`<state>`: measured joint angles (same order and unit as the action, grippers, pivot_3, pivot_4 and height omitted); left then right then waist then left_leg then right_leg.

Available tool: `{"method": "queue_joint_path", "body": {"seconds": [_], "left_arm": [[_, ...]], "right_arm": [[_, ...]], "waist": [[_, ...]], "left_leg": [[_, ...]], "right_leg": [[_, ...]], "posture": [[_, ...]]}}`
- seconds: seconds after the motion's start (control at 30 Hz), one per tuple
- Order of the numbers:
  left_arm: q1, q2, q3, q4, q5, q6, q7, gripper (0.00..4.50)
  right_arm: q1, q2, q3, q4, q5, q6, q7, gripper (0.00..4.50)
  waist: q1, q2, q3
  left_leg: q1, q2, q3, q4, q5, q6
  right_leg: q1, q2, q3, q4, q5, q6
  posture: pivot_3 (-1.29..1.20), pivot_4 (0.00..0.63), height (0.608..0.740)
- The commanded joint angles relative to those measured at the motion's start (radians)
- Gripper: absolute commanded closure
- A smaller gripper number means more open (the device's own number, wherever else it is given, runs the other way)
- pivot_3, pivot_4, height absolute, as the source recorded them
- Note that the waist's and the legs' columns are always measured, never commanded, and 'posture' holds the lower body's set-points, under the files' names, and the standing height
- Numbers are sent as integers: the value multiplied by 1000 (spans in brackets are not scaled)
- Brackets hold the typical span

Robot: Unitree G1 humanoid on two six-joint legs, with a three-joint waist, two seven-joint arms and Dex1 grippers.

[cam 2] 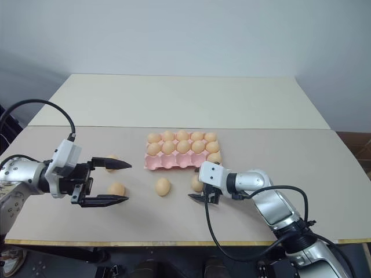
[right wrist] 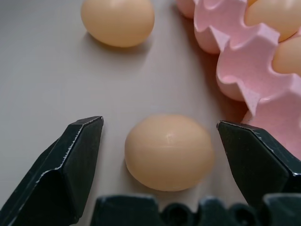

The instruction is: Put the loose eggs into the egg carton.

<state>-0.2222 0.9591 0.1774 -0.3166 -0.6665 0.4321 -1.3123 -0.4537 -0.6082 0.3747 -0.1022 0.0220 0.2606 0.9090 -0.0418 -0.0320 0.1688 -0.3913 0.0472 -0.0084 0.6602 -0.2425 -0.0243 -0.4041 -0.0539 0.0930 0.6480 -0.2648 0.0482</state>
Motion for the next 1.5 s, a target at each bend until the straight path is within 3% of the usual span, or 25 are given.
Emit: {"method": "queue_joint_path", "body": {"seconds": [0.03, 0.1, 0.13, 0.33, 0.63, 0.83, 0.87, 1.1, 1.23, 1.37, 1.5], "left_arm": [[0, 5, 19, -23, 13, -23, 9, 0], [6, 4, 27, -28, 4, -17, 15, 0], [10, 4, 34, -31, 1, -14, 20, 0], [7, -47, 91, -38, -68, 26, 107, 0], [-28, -115, 85, -53, -105, 59, 201, 0], [-27, -107, 89, -53, -100, 56, 191, 0], [-26, -106, 90, -53, -98, 55, 191, 0], [-19, -39, 118, 22, -47, 25, 126, 0], [-1, 19, 158, 108, -29, -29, 29, 0], [26, 60, 191, 137, -36, -27, -29, 0], [57, 77, 211, 135, -24, -37, -52, 0]], "right_arm": [[-18, 16, -9, 6, -8, -41, 10, 1241], [-17, 31, -26, -7, 7, -33, 5, 1917], [-17, 35, -38, -20, 13, -34, 1, 1996], [-65, 91, -143, -86, 108, 47, -30, 2027], [-180, 150, -113, 128, -32, 11, -158, 2027], [-186, 168, -149, 109, -26, 42, -178, 170], [-180, 161, -162, 83, -14, 53, -173, 54], [-57, 20, -328, -190, 219, 123, -5, 54], [54, -151, -462, -305, 393, 158, 178, 54], [129, -264, -568, -337, 522, 192, 277, 54], [177, -322, -601, -326, 532, 168, 307, 54]], "waist": [[-1, 0, 0], [-1, 0, 0], [-2, 0, 0], [-4, 0, 0], [-1, 0, 0], [-5, 0, 0], [-4, 0, 0], [4, 0, 0], [3, 0, 0], [-3, 0, 0], [-5, 0, 0]], "left_leg": [[0, 0, 0, 0, 0, 0], [0, 0, 0, 0, 0, 0], [0, 0, 0, 0, 0, 0], [0, 0, 0, 0, 0, 0], [0, 0, -1, 0, 0, 0], [0, 0, -1, 0, 0, 0], [0, 0, -1, 0, 0, 0], [-1, 0, -1, 0, 0, 0], [0, 0, -1, 0, 0, 0], [0, 0, -1, 0, 0, 0], [2, 1, 0, 0, 0, 0]], "right_leg": [[0, 0, 0, 0, 0, 0], [0, 0, 0, 0, 0, 0], [0, 0, 0, 0, 0, 0], [0, 0, 0, 1, 0, 0], [0, 0, 0, 1, 0, 0], [0, 0, 0, 1, 0, -1], [0, 0, 0, 1, 0, -1], [0, 0, -1, 0, 0, 0], [1, 0, -2, 0, 0, -1], [1, 0, -1, 0, 0, -1], [1, 0, -1, 1, 0, -1]], "posture": [[0, 150, 740], [0, 150, 740], [0, 150, 740], [0, 150, 740], [0, 150, 740], [0, 150, 740], [0, 150, 740], [0, 150, 740], [0, 150, 740], [0, 150, 740], [0, 150, 740]]}}
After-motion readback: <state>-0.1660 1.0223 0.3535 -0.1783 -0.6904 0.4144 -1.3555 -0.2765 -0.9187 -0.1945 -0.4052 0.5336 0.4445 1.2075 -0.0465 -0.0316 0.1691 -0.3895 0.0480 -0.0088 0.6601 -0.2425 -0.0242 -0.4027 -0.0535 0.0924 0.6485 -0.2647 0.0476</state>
